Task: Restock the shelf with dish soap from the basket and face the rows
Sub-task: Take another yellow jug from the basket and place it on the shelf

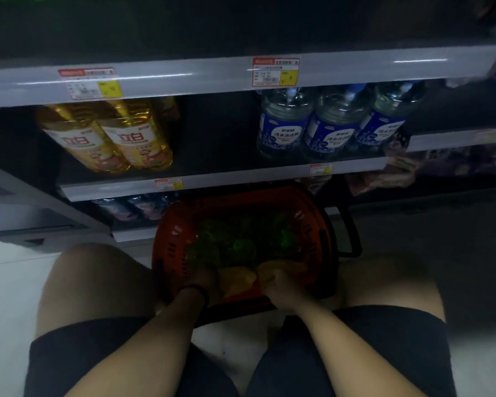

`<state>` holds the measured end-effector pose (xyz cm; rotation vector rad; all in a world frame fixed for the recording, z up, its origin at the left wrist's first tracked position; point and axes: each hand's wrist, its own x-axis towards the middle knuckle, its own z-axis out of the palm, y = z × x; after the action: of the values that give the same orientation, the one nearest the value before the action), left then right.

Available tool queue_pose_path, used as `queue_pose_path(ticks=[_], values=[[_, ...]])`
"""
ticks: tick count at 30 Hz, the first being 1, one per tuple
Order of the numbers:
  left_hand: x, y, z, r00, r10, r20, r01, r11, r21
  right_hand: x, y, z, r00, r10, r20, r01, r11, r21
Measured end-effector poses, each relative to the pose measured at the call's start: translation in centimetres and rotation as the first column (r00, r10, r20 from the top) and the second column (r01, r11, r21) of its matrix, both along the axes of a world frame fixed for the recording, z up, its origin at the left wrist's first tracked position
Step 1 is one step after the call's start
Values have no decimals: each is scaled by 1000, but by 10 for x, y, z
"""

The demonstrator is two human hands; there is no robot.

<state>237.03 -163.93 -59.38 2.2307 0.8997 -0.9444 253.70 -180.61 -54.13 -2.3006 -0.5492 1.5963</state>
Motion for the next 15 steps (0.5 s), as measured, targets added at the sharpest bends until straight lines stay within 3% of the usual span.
queue_pose_path(ticks=[2,5,12,15], values=[[-6,3,16,997,76,7,-76,997,7,-3,2,6,999,-2,32,2,1000,27],[-15,5,37,972,117,204,-130,990,52,-7,0,19,998,-16,68,11,997,76],[-30,-11,102,912,23,410,-118,971,207,-12,-16,48,984,-85,155,44,966,254],[-32,-13,137,881,28,472,-158,958,237,-16,-15,63,986,-119,118,73,940,334]])
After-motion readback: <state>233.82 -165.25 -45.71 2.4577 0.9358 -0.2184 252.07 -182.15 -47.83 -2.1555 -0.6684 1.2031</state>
